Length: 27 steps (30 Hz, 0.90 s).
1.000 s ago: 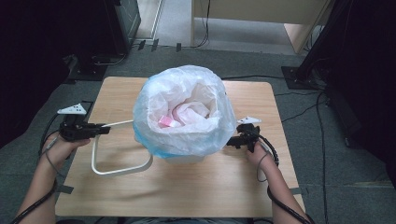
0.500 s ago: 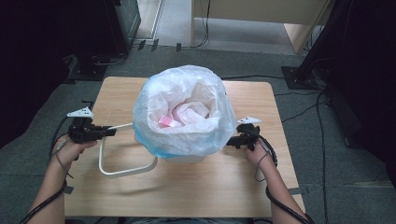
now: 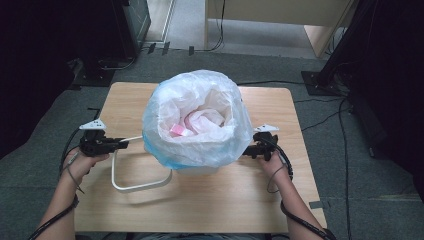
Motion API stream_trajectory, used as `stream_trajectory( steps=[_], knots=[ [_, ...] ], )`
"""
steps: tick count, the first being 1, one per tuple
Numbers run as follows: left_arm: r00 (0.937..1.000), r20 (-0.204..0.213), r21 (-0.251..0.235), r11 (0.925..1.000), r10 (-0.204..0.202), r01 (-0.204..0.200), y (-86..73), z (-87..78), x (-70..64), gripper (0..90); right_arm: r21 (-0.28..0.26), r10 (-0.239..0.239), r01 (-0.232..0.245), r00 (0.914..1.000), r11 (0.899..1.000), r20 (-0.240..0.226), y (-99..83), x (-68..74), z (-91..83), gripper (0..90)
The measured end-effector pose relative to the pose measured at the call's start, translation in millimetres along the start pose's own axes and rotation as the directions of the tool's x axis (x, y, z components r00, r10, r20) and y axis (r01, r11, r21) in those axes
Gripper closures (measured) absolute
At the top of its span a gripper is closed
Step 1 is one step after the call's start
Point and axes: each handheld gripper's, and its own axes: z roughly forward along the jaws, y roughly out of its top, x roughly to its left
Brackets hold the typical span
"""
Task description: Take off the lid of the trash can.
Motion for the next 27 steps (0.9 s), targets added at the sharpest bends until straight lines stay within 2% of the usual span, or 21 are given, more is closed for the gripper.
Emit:
stream_trajectory(
  steps=[3,10,13,16,22,27],
  knots=[
    [0.9999,0.009,0.006,0.9999,-0.012,0.012,-2.4,4.6,1.9,76.0,-0.001,0.010,-0.010,0.9999,1.000,0.011,1.1,1.4,1.3,0.0],
    [0.9999,0.012,0.022,0.9997,0.002,-0.002,-4.3,16.5,-0.8,75.7,-0.001,0.016,-0.015,0.9998,1.000,0.015,1.4,2.0,1.6,0.0],
    [0.9995,0.026,0.015,0.9997,-0.018,0.017,-5.5,20.3,0.1,75.4,-0.001,0.016,-0.015,0.9998,1.000,0.015,1.4,2.0,1.6,0.0],
    [0.9998,0.017,0.017,0.9998,-0.009,0.009,-7.5,23.4,0.4,75.1,-0.002,0.018,-0.018,0.9997,1.000,0.017,1.4,2.4,1.7,0.0],
    [0.9997,0.008,0.045,0.9988,-0.022,0.022,-11.9,29.9,3.8,74.0,-0.001,0.021,-0.021,0.9996,1.000,0.019,1.6,2.7,1.7,0.0],
    [0.9997,0.003,0.044,0.9988,-0.023,0.023,-12.6,32.6,4.5,73.9,-0.001,0.044,-0.044,0.9982,0.999,0.042,1.1,5.5,1.2,0.0]
  ],
)
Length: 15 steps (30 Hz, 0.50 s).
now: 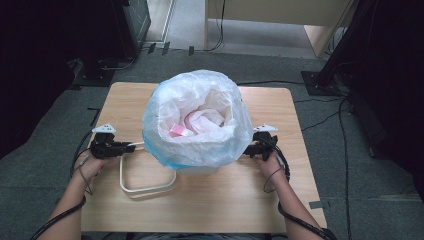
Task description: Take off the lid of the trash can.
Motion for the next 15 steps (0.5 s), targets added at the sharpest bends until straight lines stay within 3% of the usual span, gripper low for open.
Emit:
stream_trajectory(
  steps=[10,15],
  knots=[
    [0.9999,0.007,-0.003,1.0000,-0.008,0.008,-5.6,1.9,3.2,72.1,0.000,0.002,-0.002,1.0000,1.000,0.002,-0.2,0.4,-0.2,0.0],
    [0.9995,0.012,0.011,0.9995,-0.031,0.031,-7.8,3.1,4.8,66.7,0.000,-0.001,0.001,1.0000,1.000,0.002,-0.3,0.3,-0.2,0.0]
  ],
)
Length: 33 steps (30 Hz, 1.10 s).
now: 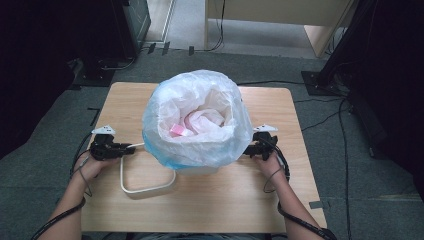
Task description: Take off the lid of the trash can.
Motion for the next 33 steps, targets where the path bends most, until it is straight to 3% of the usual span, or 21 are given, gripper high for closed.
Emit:
stream_trajectory(
  steps=[13,25,29,33],
  knots=[
    [0.9994,-0.027,-0.001,0.9998,0.020,-0.020,0.2,-0.7,-0.4,54.3,0.001,0.003,-0.003,1.0000,1.000,0.000,0.2,0.4,0.1,0.0],
    [0.9990,-0.018,-0.016,0.9990,0.042,-0.042,5.0,-6.8,-5.2,45.3,0.025,-0.014,0.014,0.9998,1.000,-0.014,2.5,0.3,-0.6,0.2],
    [0.9992,-0.014,-0.015,0.9992,0.037,-0.037,6.2,-7.0,-6.4,42.5,0.024,-0.021,0.021,0.9997,0.999,-0.010,5.0,0.6,-2.4,7.5],
    [0.9991,-0.019,-0.021,0.9990,0.038,-0.039,8.2,-7.5,-7.8,40.1,0.013,-0.014,0.014,0.9998,1.000,-0.015,7.2,-1.2,-5.0,7.6]
  ],
)
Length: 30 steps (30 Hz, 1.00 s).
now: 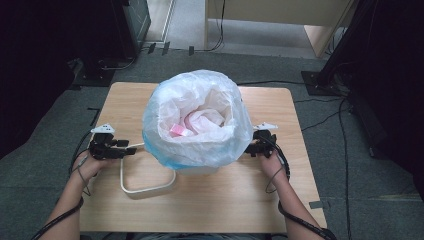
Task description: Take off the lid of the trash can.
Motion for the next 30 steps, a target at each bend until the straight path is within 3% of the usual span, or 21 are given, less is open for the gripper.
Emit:
stream_trajectory(
  steps=[6,11,13,22,24,30],
  knots=[
    [0.9999,-0.007,-0.015,0.9999,0.009,-0.009,3.9,-2.9,-2.8,37.6,-0.018,0.017,-0.017,0.9998,1.000,-0.014,3.7,-1.9,-4.5,7.6],
    [1.0000,-0.004,-0.015,0.9999,-0.005,0.005,7.5,-4.4,-5.7,36.7,-0.041,0.004,-0.005,0.9998,0.999,-0.021,6.9,-2.0,-8.7,7.6],
    [0.9999,-0.006,-0.021,0.9997,0.008,-0.009,10.7,-5.7,-9.2,36.0,-0.050,-0.001,0.000,0.9998,0.999,-0.018,8.1,-1.8,-10.2,7.6],
    [0.9987,0.008,-0.018,0.9986,0.051,-0.051,21.3,-4.4,-22.4,34.9,-0.074,-0.013,0.006,0.9953,0.997,-0.096,14.3,-4.8,-18.3,7.8],
    [0.9984,0.010,-0.017,0.9983,0.055,-0.055,22.8,-4.7,-24.2,34.6,-0.080,-0.014,0.005,0.9933,0.997,-0.114,15.7,-5.0,-20.9,15.6],
    [0.9982,0.010,-0.016,0.9981,0.059,-0.059,26.0,-6.3,-27.4,33.8,-0.097,-0.002,-0.011,0.9920,0.995,-0.126,19.9,-5.9,-25.5,16.5]
  ],
)
